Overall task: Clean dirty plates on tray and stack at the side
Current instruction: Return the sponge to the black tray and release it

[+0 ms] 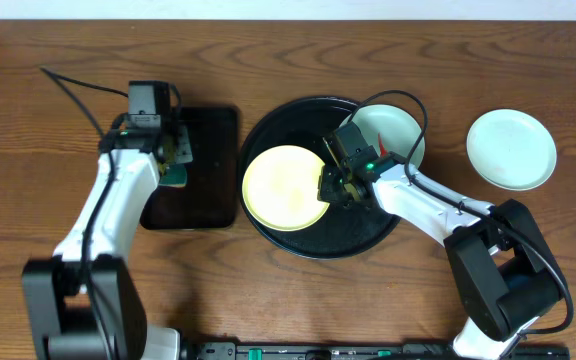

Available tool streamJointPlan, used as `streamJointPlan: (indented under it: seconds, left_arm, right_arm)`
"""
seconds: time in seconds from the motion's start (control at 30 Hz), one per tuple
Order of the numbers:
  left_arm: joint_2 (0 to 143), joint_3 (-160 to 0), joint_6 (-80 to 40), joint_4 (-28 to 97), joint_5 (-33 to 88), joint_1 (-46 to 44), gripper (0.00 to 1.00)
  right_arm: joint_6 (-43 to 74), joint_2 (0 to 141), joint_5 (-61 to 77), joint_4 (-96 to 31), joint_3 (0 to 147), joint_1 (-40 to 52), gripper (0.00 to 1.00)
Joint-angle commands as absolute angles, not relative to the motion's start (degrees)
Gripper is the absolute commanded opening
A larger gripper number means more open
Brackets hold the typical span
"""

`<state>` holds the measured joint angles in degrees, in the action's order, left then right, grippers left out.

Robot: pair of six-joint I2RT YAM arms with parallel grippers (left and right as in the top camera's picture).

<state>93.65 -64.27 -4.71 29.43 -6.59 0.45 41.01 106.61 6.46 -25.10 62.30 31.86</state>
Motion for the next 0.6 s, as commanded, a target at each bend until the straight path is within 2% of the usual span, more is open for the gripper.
streamJointPlan:
  seconds: [0.0,0.17,0.2,0.23,0.27,0.57]
  left_arm:
    - [98.1,-63.9,-3.9,29.1,-5.1,0.4,0.08]
    - [102.3,-63.9,-2.0,29.4,0.2,0.4,0.07]
    - [102.3,-63.9,-1.9,29.3,1.5,0.4,0.16]
    - [102.3,-63.9,-1.9,29.3,2.5,0.4,0.38]
    - [102.2,-64.0,-2.0,29.3,3.3,0.4,0.53]
    - [92.9,-64.1,-2.4,32.5,4.1,0.4,0.67]
  right_arm:
    - [41.3,107.0,4.7,-25.7,63.0,32.1,0.01]
    - [41.3,107.0,4.7,-26.4,63.0,32.1,0.01]
    - [41.3,107.0,4.7,-26.5,63.0,32.1,0.01]
    - [41.3,107.0,4.7,-26.5,63.0,32.1,0.01]
    - [41.3,107.0,4.7,-26.4,63.0,32.1,0.01]
    - [39.2,104.0,6.3,-26.5,63.0,32.1,0.01]
